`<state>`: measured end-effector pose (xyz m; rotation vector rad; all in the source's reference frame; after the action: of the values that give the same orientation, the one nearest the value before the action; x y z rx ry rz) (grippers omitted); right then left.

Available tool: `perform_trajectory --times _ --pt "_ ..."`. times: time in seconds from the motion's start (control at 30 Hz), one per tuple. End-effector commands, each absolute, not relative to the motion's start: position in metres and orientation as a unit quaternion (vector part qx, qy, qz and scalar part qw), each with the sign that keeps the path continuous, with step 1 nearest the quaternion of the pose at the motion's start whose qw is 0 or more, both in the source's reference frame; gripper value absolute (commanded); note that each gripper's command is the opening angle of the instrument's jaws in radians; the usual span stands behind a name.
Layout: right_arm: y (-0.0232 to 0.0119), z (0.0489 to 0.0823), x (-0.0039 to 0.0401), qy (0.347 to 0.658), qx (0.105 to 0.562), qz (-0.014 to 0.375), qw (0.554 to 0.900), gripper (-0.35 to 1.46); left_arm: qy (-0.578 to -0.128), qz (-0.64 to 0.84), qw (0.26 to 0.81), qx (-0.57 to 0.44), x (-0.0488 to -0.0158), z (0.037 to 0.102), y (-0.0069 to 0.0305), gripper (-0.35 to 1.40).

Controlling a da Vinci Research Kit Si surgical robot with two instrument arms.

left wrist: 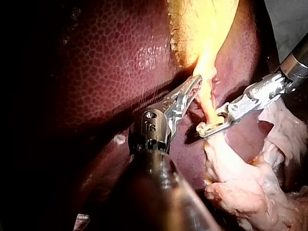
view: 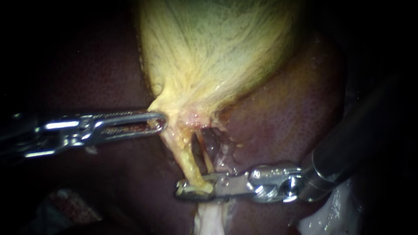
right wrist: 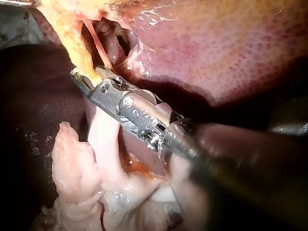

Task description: Going back first clip left tube

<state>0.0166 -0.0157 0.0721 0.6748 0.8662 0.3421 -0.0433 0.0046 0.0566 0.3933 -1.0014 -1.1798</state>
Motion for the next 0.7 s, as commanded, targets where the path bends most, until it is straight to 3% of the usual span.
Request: perform_trajectory --times 0.03,0.27,0.43,0.53,0.7 --pt "-0.0156 0.0722 0.0166 0.41 0.319 0.161 0.839 -0.35 -0.449 -0.529 0.698 0.176 -0.0433 0.0566 0.0046 -0.35" --pt "-0.0155 0.0723 0.0166 0.41 0.319 0.162 0.839 -0.35 -0.449 -0.529 0.698 0.176 -0.0433 0.0566 0.0046 -0.35" --pt "-0.014 0.0727 0.0164 0.431 0.321 0.17 0.826 -0.35 -0.449 -0.529 0.698 0.176 -0.0433 0.0566 0.0046 -0.35" --pt "-0.0138 0.0726 0.0162 0.434 0.322 0.171 0.824 -0.05 -0.449 -0.529 0.698 0.177 -0.0433 0.0566 0.0046 -0.35" --pt "-0.014 0.0724 0.0163 0.443 0.311 0.148 0.828 0.19 -0.449 -0.529 0.698 0.177 -0.0432 0.0566 0.0046 -0.35"
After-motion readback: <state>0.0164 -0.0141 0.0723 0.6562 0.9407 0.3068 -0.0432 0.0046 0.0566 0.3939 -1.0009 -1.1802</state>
